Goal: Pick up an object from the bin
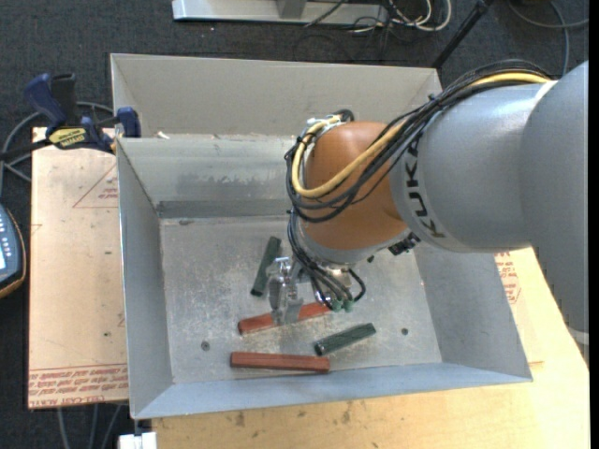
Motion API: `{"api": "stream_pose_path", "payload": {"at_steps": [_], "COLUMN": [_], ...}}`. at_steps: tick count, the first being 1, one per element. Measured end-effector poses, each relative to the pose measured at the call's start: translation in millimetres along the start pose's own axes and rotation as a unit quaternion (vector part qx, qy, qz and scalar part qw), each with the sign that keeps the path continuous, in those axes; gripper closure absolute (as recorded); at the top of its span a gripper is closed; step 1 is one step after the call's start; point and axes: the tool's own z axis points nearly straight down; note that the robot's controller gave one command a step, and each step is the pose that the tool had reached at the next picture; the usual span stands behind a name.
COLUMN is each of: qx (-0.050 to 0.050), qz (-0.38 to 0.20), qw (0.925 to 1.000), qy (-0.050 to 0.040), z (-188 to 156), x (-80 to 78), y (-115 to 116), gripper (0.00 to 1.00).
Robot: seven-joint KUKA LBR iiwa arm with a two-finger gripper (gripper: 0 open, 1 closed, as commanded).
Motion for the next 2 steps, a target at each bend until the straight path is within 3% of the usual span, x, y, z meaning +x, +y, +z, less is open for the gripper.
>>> {"api": "stream_pose_path", "payload": {"at_steps": [1, 2], "qx": [0.000, -0.001], "qz": [0.003, 0.090], "qw": [1.0000, 0.9960], "qy": [-0.0045, -0.0016], "z": [-2.2, 84.1], "x": [-4.1, 32.9], "y": [-1.5, -15.8], "gripper": [0.00, 0.00]}}
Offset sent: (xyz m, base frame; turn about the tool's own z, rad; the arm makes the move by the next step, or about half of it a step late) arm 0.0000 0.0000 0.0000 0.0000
